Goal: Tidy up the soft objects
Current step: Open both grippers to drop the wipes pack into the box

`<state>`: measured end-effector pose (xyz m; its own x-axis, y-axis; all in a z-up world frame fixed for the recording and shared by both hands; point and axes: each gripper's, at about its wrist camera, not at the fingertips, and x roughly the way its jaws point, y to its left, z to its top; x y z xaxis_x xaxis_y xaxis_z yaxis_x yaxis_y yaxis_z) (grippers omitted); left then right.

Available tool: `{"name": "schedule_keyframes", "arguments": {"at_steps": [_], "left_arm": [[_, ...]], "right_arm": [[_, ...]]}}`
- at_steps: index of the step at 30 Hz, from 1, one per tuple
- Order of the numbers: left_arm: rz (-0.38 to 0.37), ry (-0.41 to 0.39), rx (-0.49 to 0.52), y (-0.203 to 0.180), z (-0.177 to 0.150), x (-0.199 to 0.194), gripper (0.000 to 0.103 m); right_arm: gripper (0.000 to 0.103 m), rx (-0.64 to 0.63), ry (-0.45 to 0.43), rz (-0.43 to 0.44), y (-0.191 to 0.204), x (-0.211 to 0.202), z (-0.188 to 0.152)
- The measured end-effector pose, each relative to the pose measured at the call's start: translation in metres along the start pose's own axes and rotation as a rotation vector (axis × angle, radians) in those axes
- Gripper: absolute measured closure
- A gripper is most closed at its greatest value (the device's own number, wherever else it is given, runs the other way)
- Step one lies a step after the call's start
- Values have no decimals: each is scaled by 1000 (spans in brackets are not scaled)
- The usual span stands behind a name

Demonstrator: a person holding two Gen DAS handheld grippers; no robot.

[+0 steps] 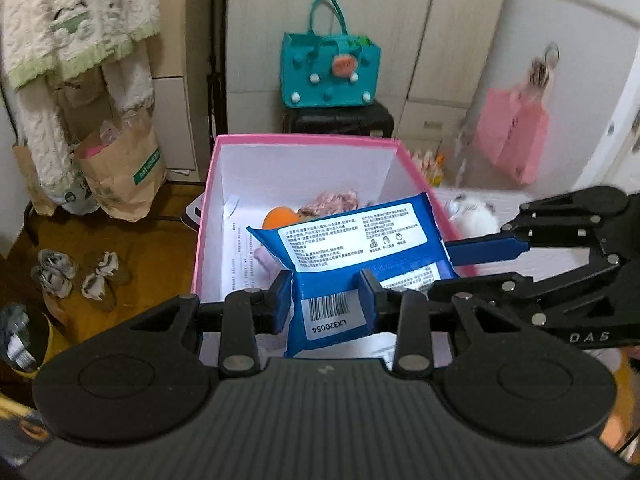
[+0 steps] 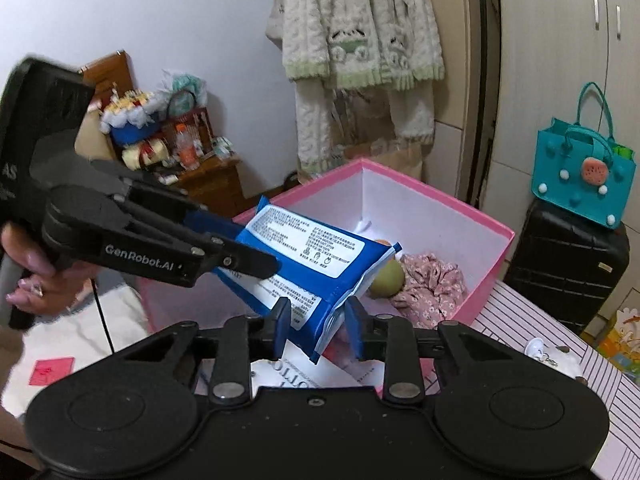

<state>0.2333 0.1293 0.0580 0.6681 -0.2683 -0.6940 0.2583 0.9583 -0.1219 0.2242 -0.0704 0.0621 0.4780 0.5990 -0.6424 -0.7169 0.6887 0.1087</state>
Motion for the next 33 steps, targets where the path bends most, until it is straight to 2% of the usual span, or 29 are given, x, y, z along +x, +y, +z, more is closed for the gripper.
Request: {"name": "schedule_keyframes", "arguments": {"at_steps": [6,12,17,23,26,33], "left_arm": [[14,92,76,2,9,32,68],[51,141,115,-2,10,52,68],[102,115,162,-6,2,62,68],[64,135,141,-4,0,64,67],[95,97,167,-9,0,54,64],[109,47,138,-9,-4,14,62]], "right_arm": [[68,13,64,-25,-2,22,-3],[68,14,103,-47,-3,37,0],[68,24,118,-38,-4,46,2],[68,-2,104,-48,2,45,3],[68,-35,101,-105,8,43,2],[65,55,34,-75,-4,0,-7]]}}
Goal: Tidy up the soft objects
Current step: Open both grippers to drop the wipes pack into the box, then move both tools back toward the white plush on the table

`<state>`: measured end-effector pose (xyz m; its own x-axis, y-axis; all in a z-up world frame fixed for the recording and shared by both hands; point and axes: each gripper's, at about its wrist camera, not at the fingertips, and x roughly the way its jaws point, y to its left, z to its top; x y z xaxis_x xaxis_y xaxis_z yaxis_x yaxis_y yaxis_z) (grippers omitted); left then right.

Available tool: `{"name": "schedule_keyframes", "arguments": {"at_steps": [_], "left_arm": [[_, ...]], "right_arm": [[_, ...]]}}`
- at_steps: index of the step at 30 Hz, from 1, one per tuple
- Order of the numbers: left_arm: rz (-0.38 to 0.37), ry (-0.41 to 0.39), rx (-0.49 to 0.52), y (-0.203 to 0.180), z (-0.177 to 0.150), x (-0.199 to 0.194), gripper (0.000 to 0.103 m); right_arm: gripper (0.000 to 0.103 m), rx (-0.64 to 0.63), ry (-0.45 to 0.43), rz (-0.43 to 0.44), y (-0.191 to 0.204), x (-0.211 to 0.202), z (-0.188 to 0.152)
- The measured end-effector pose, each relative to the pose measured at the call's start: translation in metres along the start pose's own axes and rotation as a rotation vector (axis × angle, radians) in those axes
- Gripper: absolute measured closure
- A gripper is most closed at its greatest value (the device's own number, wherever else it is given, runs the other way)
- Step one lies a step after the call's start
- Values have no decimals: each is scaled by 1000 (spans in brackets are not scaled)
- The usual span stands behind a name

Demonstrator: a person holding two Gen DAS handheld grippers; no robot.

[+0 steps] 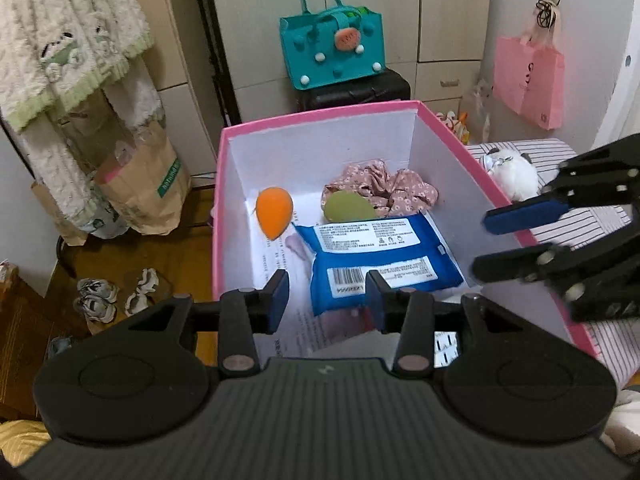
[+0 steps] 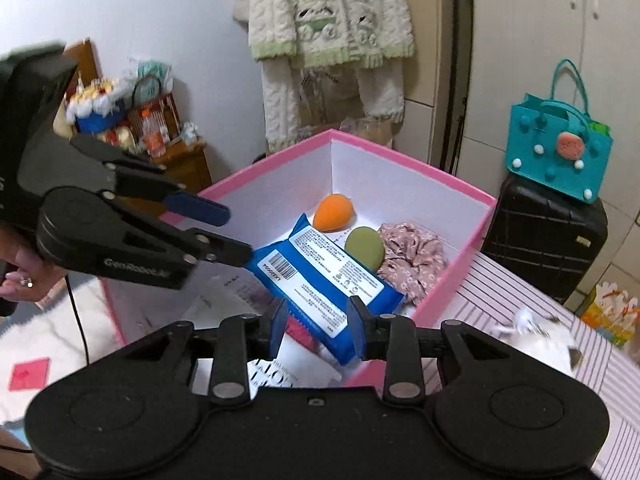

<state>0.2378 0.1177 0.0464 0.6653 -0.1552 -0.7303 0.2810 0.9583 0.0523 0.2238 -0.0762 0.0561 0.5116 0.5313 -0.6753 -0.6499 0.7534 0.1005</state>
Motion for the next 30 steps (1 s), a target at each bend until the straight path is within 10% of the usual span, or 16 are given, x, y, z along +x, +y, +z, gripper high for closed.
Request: {"name": "schedule_keyframes", "arguments": {"at_steps": [30], "left_arm": [[-117,-133,64,-90,-16,-153,62]], "right_arm": [[56,33,-103,-22,-13,-161,-67]]}}
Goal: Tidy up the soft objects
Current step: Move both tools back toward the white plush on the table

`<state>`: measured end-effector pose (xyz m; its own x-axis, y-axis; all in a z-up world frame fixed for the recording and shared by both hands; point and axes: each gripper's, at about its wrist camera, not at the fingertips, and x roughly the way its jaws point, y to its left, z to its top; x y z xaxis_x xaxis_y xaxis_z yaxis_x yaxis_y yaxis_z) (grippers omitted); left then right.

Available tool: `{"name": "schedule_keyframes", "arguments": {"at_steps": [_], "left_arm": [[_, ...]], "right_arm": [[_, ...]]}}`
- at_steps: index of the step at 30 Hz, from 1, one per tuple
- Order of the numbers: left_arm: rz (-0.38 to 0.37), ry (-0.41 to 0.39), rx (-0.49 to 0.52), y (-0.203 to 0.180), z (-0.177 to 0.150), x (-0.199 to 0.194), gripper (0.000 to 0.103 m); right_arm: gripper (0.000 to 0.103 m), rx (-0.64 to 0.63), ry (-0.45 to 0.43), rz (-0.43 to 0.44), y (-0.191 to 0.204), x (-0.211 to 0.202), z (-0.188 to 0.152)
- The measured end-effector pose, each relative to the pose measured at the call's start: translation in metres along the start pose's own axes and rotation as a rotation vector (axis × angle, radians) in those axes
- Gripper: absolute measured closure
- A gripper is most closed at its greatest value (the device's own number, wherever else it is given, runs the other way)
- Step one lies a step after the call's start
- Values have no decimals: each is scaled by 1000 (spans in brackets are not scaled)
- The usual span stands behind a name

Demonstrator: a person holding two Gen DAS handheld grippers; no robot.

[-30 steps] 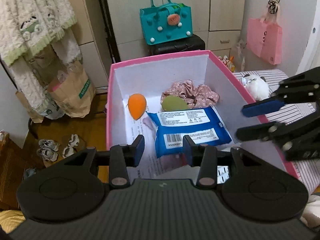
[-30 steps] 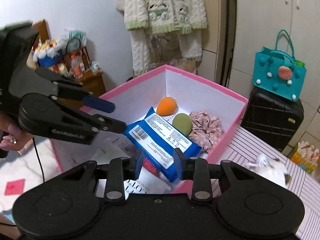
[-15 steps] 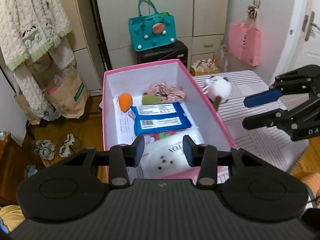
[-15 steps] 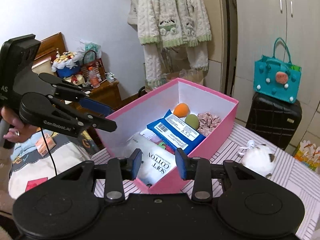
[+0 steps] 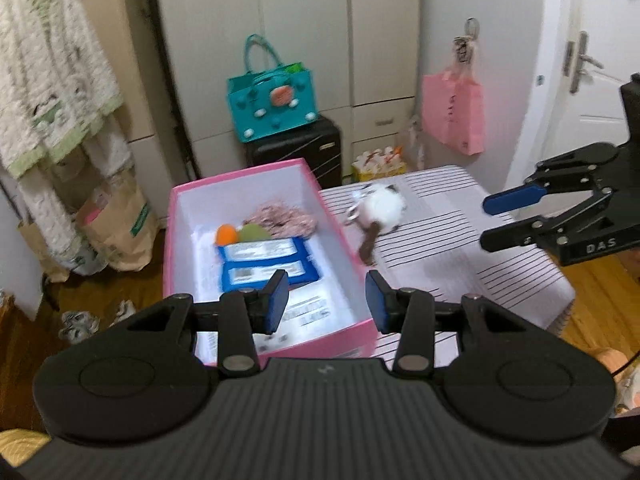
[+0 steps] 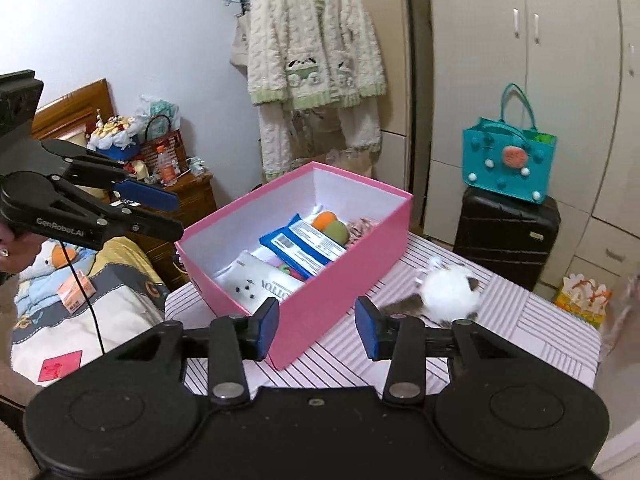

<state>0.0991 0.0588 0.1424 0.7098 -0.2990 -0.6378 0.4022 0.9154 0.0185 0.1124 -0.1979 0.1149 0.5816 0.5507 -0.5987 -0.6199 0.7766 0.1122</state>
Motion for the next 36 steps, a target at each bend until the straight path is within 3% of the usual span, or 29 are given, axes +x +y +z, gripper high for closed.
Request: {"name": "schedule_keyframes", "arguments": {"at_steps": [7,13,25,31,36], "left_arm": [[-119,-27,-12,-38,5,33,62],[-107,-42,19,-71,14,74,61],[-141,-39,-102,-68,39,157,56],[-113,-58,-166,-72,41,186,53],[-172,-63,-239,-77,35,206,48]], "right_arm": [[55,70,-8,-14,-31,-11,-18],[54,78,-5,-83,-59,-6,-34],[50,119,22,-105,-115,41,-51],[43,98,-1,-34,-136,67,-51],[29,44,-8,-48,-144,90,-55]]}}
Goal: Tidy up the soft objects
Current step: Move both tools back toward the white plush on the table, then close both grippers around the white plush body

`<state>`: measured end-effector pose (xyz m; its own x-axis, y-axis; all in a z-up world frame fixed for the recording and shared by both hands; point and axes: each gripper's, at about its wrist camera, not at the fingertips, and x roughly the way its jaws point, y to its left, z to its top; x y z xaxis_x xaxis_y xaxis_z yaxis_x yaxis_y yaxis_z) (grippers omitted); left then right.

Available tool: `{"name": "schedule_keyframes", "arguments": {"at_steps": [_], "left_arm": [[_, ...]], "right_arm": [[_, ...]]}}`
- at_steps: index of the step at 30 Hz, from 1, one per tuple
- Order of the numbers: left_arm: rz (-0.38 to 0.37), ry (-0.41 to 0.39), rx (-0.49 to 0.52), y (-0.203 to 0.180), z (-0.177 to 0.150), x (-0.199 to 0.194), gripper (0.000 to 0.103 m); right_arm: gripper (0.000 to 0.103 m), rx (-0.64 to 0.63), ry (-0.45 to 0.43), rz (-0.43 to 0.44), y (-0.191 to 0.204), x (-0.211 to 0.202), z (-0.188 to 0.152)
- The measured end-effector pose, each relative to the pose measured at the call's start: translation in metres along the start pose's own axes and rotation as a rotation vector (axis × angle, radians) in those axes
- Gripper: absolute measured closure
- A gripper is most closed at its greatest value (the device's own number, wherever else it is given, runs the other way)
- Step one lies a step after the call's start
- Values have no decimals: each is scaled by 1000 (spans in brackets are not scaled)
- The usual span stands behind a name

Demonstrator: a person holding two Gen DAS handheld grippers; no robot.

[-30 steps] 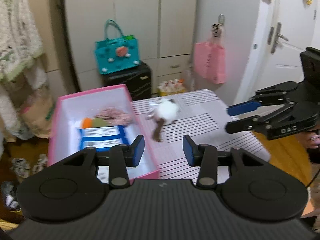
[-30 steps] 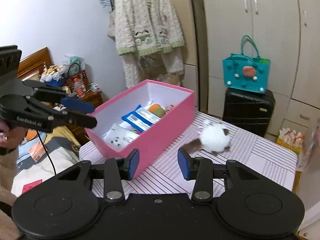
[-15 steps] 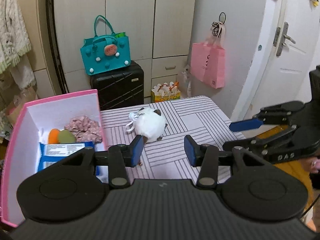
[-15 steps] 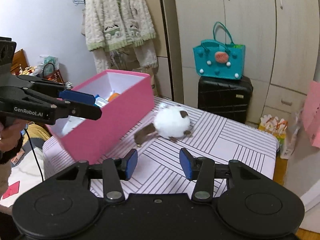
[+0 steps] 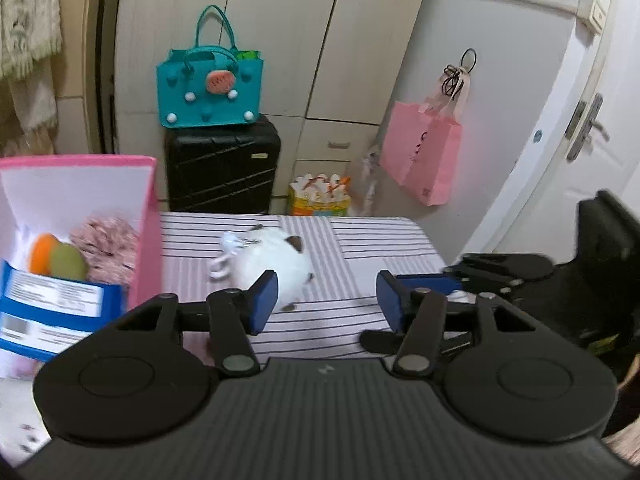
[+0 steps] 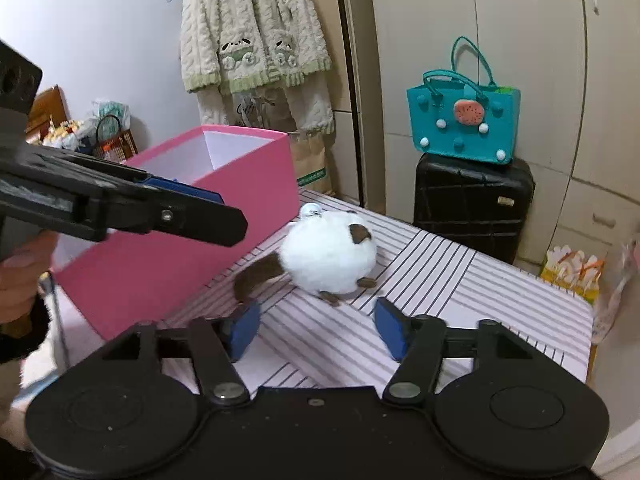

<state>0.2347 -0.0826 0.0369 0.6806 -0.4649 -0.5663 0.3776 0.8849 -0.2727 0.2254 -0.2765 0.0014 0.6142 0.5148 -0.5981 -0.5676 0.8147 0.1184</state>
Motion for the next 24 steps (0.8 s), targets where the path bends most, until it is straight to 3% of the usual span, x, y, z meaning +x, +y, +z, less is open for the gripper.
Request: {"name": "schedule_keyframes", "arguments": {"at_steps": [5,17,21,24], "left_arm": [[72,-30,-9,-5,-8,20,43],[249,-79,11,-1,-16,62,26],[301,-86,11,6,-17,75,23],[301,-68,1,8,-18,81,22]], "right_arm": [[29,-16,12,-41,-5,22,-4],[29,-38,5,-10,-20,55,-4],[11,-88,-18,-20,-21,63,0],[10,-147,-44,-13,-17,67,2]]}}
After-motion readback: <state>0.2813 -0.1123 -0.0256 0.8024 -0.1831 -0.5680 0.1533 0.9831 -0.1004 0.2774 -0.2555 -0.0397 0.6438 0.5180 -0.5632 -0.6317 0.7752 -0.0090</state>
